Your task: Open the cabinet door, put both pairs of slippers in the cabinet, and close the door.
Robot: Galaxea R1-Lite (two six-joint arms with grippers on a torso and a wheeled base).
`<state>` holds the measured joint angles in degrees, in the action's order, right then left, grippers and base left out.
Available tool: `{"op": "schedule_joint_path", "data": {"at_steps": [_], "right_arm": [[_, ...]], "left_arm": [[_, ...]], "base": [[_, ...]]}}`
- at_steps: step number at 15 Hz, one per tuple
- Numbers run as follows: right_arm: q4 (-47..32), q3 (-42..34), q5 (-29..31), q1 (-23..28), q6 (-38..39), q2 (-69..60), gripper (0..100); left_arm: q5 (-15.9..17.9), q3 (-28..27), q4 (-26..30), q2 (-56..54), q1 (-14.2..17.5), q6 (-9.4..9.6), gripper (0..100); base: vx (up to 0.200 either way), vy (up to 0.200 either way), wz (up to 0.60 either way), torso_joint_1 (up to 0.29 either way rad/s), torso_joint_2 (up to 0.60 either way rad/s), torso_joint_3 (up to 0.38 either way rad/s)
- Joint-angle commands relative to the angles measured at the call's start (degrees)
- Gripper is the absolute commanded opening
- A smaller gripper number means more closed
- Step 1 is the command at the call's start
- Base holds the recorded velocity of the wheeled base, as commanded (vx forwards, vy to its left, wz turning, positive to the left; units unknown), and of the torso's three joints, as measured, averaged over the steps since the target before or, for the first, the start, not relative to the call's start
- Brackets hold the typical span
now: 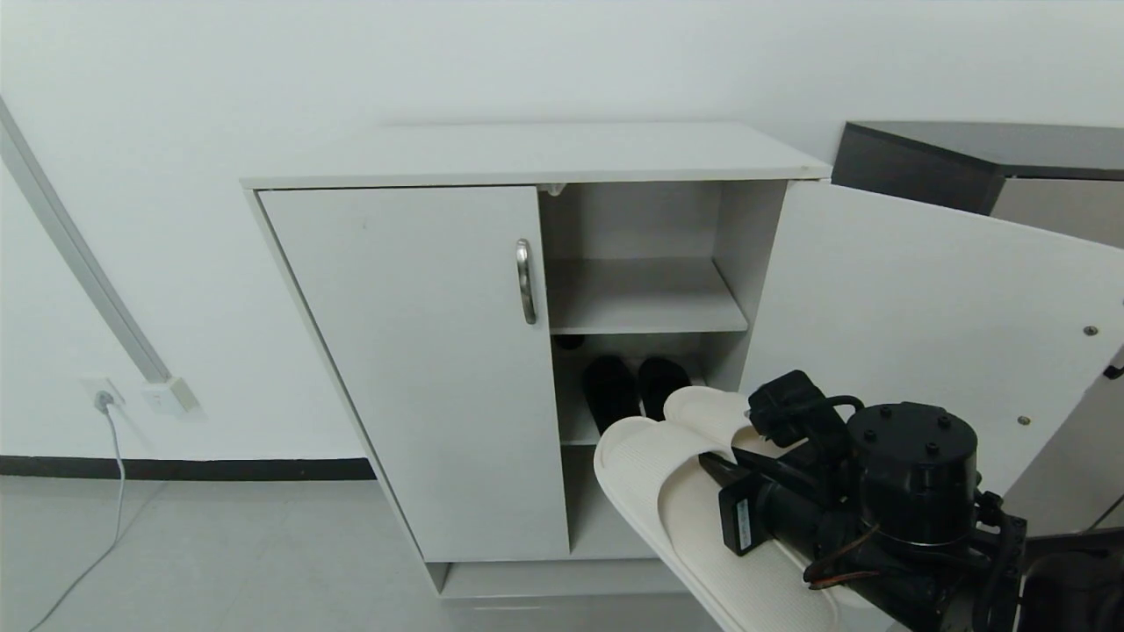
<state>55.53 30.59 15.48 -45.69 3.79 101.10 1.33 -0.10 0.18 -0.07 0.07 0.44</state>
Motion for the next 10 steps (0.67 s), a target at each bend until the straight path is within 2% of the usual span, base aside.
{"op": "schedule_joint_path", "data": {"at_steps": [1,5,10], "right_arm": [[0.0,0.1,0.0,0.0,0.0,0.2,0],[0.0,0.1,0.1,0.0,-0.1,0.6,0],[0.0,0.0,0.4,-0.1,-1.1,0.8,0]], "left_arm": [[0.0,0.0,0.0,0.1,0.0,0.00,0],[0.0,0.0,0.0,0.1,0.0,0.00,0],[0.0,0.0,0.0,0.1,0.0,0.00,0]], "base": [[0.000,0.000,0.00,-0.071,0.44,0.364],[0.000,0.000,0.00,-0.029,0.40,0.363],[0.000,0.000,0.00,-0.002,0.06,0.052]]}}
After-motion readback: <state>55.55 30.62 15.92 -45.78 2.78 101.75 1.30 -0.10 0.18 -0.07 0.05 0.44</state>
